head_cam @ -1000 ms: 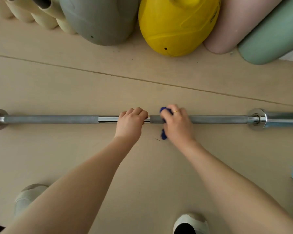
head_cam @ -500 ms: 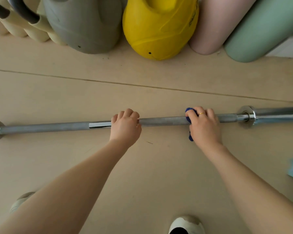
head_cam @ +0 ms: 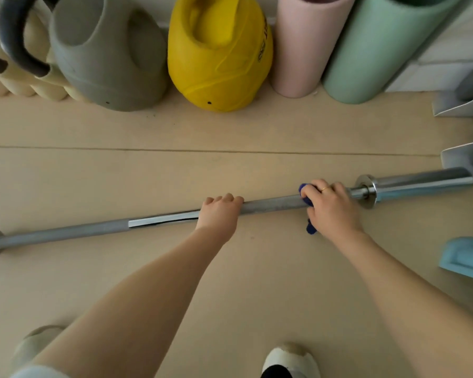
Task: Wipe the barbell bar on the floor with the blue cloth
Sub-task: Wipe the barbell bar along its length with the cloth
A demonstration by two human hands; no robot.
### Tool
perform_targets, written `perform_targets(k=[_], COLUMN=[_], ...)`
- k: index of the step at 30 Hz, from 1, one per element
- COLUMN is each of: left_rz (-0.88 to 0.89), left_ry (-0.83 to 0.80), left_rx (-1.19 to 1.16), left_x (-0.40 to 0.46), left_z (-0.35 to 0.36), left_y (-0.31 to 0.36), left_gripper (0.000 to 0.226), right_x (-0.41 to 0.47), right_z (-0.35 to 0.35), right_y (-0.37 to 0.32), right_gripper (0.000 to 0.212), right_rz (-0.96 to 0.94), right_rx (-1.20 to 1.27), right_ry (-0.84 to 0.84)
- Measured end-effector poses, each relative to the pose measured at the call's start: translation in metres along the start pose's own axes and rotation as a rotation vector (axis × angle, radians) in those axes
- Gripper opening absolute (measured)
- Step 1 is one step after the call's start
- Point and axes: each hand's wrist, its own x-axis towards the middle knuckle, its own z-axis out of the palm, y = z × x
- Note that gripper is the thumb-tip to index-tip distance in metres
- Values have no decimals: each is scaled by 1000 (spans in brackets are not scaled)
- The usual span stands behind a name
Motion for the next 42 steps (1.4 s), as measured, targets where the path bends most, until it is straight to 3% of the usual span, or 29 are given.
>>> perform_targets(k=[4,6,10,14,21,25,27,31,34,38,42], left_rz=[-24,-24,-26,-12,-12,-27,-31,-9,11,9,8], left_ry=[6,-34,-81,-15,47,44,40,46,49,65,49], left_rx=[30,53,82,101,88,77,68,88,87,45,16], left_x=[-12,-13,-20,-36,-46,-42,-41,-41,-42,-39,-37], left_z=[4,7,11,21,31,30,30,30,30,29,26], left_y=[9,13,16,24,25,23,23,23,21,19,16], left_gripper=[56,61,38,35,35,34,33,33,32,31,30], right_x=[-13,-23,-38,-50,-47,-35,-33,-38,-32,-27,-25], right_z=[1,1,-12,-20,-18,-19,-18,-16,-19,-18,-6], right_y=[-17,-29,-3,32,-15,-1,-24,-65,-46,-36,-99], right_gripper=[26,29,30,21,23,19,18,18,16,16,22], right_rz=[219,152,89,423,83,387,310,92,141,422,235], right_rx=[55,33,11,-70,98,61,38,272,122,34,163], right_ry=[24,-29,-273,-248,-397,-318,-353,-435,-403,-331,-446])
